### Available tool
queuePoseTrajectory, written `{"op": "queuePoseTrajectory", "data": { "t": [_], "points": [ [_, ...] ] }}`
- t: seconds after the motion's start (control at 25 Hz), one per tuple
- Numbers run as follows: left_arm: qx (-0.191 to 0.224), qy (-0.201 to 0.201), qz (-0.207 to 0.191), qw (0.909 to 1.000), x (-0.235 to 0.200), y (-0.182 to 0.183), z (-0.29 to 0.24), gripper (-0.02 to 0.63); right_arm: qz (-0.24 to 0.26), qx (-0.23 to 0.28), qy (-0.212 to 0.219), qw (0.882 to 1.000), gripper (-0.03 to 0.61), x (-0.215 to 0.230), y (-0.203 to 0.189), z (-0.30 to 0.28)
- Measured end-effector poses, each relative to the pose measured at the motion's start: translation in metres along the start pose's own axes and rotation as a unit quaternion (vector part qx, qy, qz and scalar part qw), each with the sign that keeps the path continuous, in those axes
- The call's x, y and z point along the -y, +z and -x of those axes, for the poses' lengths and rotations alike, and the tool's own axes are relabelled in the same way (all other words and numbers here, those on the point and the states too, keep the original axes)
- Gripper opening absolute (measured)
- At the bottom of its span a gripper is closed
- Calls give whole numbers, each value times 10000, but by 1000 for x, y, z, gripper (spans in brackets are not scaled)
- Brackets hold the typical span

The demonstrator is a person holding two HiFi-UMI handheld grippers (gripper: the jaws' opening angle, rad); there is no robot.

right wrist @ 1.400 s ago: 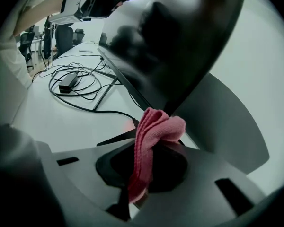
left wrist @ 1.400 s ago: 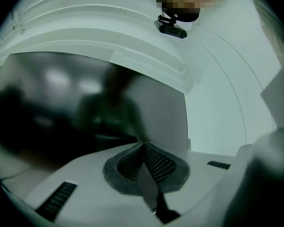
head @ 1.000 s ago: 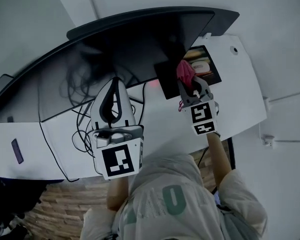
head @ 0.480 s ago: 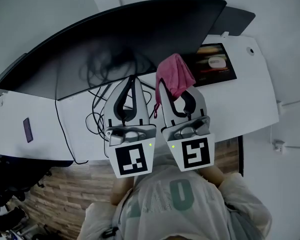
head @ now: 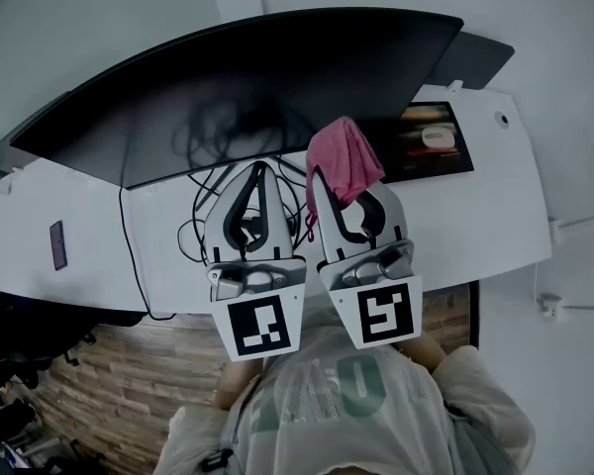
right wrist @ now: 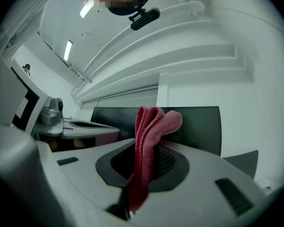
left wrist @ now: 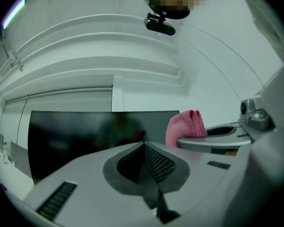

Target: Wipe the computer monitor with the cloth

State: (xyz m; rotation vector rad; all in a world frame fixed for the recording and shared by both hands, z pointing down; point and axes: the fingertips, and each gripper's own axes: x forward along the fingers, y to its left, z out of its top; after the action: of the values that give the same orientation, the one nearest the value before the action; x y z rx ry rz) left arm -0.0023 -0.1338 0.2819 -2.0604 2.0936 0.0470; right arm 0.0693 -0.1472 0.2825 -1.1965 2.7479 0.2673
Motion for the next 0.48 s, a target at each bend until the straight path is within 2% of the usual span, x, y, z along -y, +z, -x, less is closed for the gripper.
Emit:
{"op": "queuePoseTrajectory", "data": {
  "t": [0.48],
  "points": [
    [-18,-56,94,9999,-3,2,0,15,-5,-121,-198,9997,55,6,-1,2]
  ]
}}
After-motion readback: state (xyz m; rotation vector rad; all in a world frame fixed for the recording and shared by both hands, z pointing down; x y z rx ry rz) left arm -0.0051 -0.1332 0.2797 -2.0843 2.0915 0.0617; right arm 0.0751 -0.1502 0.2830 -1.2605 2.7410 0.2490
